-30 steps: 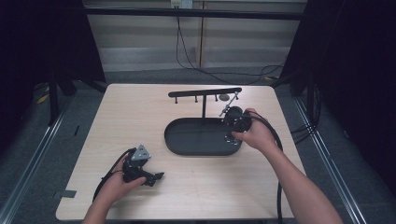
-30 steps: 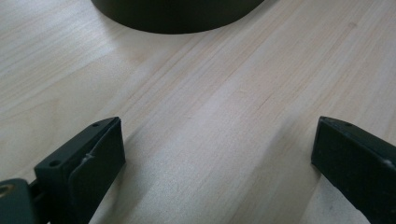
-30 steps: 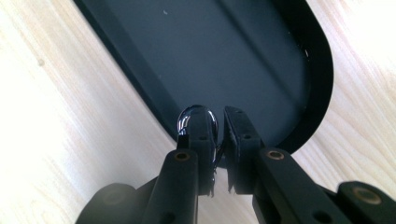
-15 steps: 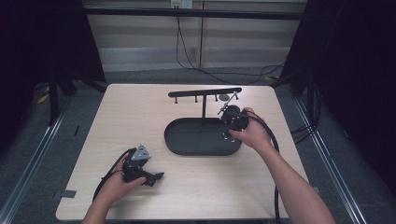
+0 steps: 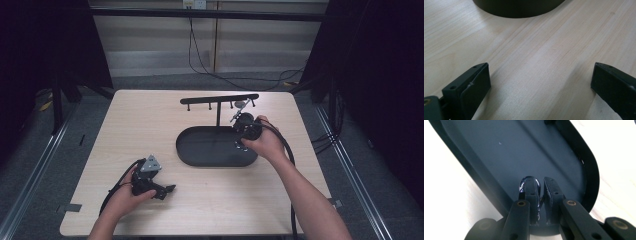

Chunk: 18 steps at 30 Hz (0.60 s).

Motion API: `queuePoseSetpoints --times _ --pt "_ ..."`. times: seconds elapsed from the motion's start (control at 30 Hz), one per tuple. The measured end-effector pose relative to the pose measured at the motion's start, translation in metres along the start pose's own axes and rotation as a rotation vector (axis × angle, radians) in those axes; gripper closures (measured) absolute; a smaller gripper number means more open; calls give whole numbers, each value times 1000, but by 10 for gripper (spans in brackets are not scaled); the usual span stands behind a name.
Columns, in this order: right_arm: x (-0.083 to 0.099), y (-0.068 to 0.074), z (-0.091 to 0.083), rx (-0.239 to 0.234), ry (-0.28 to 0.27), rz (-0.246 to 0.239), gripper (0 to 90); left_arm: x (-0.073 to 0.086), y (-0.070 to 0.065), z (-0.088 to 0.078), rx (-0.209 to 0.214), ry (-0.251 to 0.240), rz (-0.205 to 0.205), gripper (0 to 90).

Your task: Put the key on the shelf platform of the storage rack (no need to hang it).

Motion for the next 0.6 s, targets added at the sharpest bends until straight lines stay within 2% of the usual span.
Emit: queuePoseSetpoints --times 0.6 --pt "-1 5 23 10 3 18 824 0 -1 1 8 -1 1 14"
Point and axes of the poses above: each handheld gripper's, and its own axes: z roughly forward along the jaws, x roughly out of its underside, y roughly to its left, the point moved 10 cm from there along z, roughly forward along the jaws, and after that the axes turned 14 degrees about x, right-handed, at the moved point
